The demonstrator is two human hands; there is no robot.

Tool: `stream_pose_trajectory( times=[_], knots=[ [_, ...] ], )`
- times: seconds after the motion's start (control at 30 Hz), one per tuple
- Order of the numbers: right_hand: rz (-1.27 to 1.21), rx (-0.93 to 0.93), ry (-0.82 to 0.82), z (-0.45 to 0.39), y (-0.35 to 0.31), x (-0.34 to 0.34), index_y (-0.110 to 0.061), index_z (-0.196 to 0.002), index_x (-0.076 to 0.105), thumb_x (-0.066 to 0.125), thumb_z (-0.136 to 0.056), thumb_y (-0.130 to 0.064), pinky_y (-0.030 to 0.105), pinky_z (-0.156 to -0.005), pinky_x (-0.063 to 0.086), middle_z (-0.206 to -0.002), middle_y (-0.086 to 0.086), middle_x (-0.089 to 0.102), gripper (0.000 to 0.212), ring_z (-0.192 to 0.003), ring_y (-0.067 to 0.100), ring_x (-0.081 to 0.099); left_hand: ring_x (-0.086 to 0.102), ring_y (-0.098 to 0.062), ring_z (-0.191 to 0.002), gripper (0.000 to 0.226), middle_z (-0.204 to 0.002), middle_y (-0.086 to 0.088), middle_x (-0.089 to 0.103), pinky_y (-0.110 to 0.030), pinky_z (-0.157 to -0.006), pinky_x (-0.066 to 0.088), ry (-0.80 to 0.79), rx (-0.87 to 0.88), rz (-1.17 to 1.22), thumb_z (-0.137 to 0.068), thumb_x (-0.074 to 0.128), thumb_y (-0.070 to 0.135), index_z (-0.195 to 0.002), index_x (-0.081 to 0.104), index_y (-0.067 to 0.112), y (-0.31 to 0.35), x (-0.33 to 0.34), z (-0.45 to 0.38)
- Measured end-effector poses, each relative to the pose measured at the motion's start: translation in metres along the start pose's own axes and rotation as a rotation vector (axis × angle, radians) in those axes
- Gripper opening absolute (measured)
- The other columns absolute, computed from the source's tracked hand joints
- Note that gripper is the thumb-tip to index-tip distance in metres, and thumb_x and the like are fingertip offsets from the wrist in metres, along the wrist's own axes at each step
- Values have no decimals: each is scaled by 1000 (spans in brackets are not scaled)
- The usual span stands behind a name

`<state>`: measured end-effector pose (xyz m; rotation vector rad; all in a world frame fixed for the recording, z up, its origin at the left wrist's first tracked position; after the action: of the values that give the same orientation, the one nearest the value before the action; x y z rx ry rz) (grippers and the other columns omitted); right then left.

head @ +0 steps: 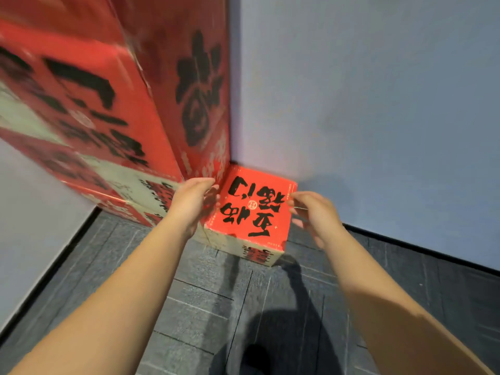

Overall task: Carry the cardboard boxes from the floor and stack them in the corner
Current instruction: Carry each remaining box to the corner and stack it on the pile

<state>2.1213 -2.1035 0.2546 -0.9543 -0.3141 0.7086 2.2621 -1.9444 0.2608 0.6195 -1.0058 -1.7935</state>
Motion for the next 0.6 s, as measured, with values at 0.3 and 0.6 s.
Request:
stream_pose_trajectory(
  times=[0.3,0.6],
  knots=[
    [21,-187,-121,168,-190,48,-17,-72,54,50,-90,-10,22,-59,39,-68,2,55,20,-62,11,51,57,-11,-71,21,-84,1,62,-24,-71,42,133,293,20,-96,45,12,-79,55,20,184,-83,166],
    [179,-222,-514,254,-214,187,-15,-85,58,53,-90,-15,25,-64,43,-71,1,58,7,-63,12,53,54,-9,-71,20,-83,3,59,-21,-66,40,561,375,184,-97,44,16,-79,52,20,196,-229,294]
  ],
)
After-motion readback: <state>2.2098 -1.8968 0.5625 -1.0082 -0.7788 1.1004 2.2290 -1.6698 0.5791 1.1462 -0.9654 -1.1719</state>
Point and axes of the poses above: each hand's wrist, its own z-axis away from the middle knuckle, its own x-axis out of the palm, y = z × x, the point moved 3 cm from there along -z, towards the middle knuckle
